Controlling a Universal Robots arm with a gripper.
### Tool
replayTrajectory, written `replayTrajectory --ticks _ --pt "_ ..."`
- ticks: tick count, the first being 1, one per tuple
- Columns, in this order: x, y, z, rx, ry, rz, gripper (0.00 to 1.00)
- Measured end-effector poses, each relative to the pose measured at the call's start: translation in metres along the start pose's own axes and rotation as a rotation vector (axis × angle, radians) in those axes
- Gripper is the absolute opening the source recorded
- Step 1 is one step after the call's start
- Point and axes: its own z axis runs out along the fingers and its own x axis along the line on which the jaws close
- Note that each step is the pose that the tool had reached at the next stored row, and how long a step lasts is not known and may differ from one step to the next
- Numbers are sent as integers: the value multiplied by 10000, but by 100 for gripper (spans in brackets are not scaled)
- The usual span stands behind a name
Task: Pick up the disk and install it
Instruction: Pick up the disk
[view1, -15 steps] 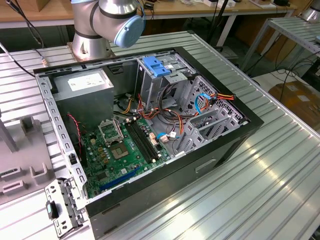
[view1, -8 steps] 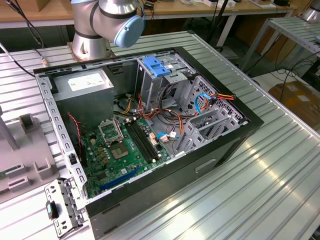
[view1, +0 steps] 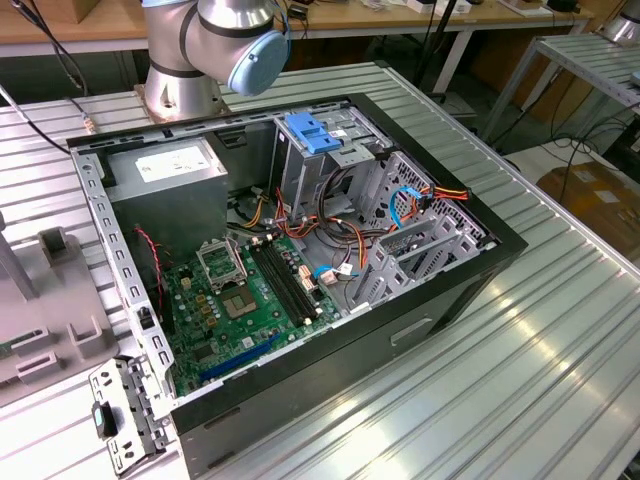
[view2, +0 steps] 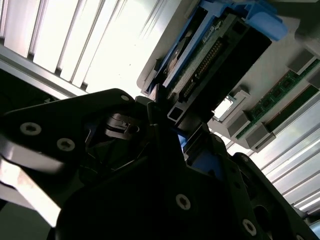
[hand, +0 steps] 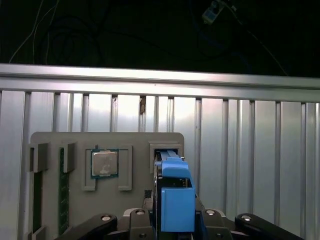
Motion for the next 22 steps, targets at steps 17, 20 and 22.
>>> replayTrajectory --ticks 17,20,22 --pt "-4 4 -87 0 -9 0 37" --pt "-5 5 -113 0 -8 0 37" --pt "-6 6 -131 0 -9 0 37"
